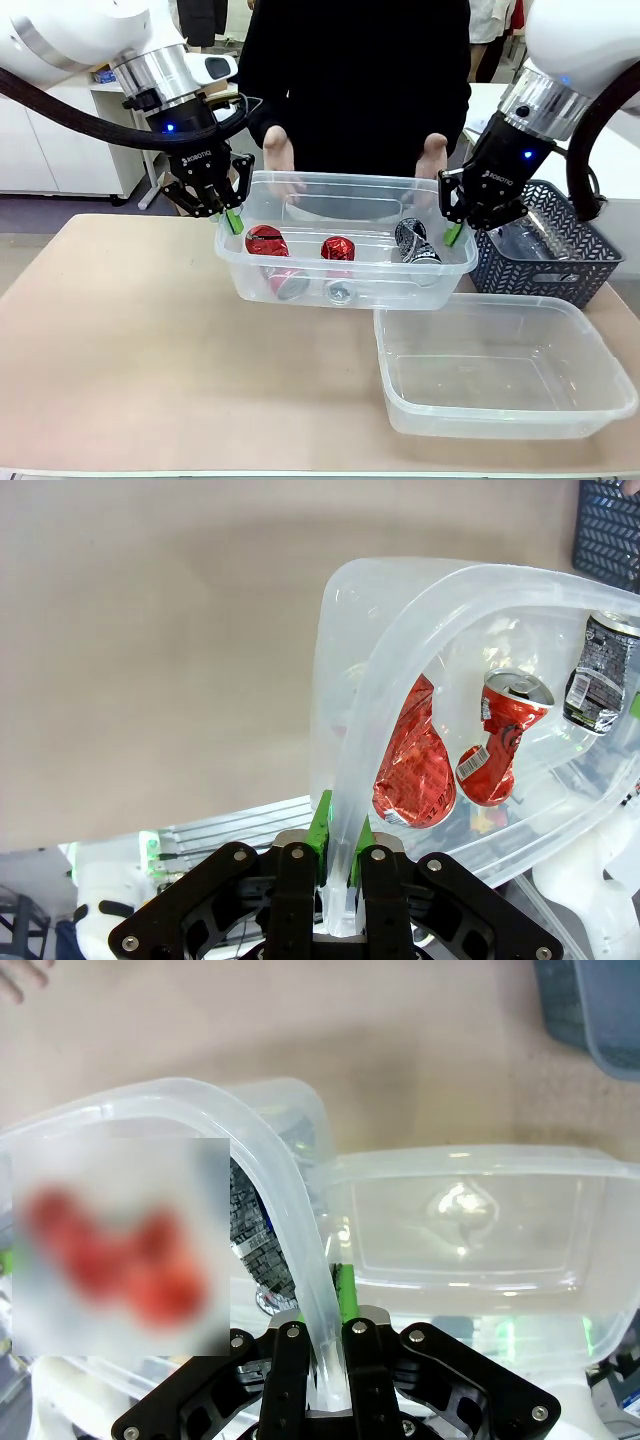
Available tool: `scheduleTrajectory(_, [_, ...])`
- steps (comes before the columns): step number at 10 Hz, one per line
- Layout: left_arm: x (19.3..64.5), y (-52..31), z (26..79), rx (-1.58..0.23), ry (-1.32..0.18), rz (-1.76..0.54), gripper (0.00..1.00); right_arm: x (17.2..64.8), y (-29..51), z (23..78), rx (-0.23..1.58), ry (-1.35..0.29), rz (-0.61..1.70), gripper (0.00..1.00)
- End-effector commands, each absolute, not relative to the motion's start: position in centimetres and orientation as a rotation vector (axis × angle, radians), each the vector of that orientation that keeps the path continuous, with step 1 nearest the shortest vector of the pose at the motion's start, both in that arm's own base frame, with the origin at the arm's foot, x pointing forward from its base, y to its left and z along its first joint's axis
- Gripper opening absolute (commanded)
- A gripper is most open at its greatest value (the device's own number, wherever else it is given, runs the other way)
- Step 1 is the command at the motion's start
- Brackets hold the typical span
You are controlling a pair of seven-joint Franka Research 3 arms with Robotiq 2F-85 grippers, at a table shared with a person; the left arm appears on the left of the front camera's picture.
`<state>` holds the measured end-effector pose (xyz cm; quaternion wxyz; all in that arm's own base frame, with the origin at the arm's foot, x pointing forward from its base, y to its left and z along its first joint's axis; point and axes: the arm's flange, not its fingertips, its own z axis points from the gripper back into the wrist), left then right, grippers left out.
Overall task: Sort the waste into each basket.
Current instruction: Offer the picked Organizing box to the human.
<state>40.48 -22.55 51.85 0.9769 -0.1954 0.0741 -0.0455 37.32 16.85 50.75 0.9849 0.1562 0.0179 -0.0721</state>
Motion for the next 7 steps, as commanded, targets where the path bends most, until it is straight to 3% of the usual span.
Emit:
scheduleTrajectory(1, [40.5,-22.6,51.8,-0.394,0.149,-0.092,0.07,37.3,16.3,50.8,0.307,0.029,-0.158,0.05])
scheduleTrajectory(2, [42.4,-22.6,52.2,-0.384,0.168,-0.126,0.07,37.3,16.8,50.8,0.314,0.036,-0.145,0.05])
scheduleTrajectory(7, [55.3,-21.5,53.9,-0.394,0.152,-0.094,0.07,51.2,15.4,53.9,0.248,0.145,-0.162,0.05])
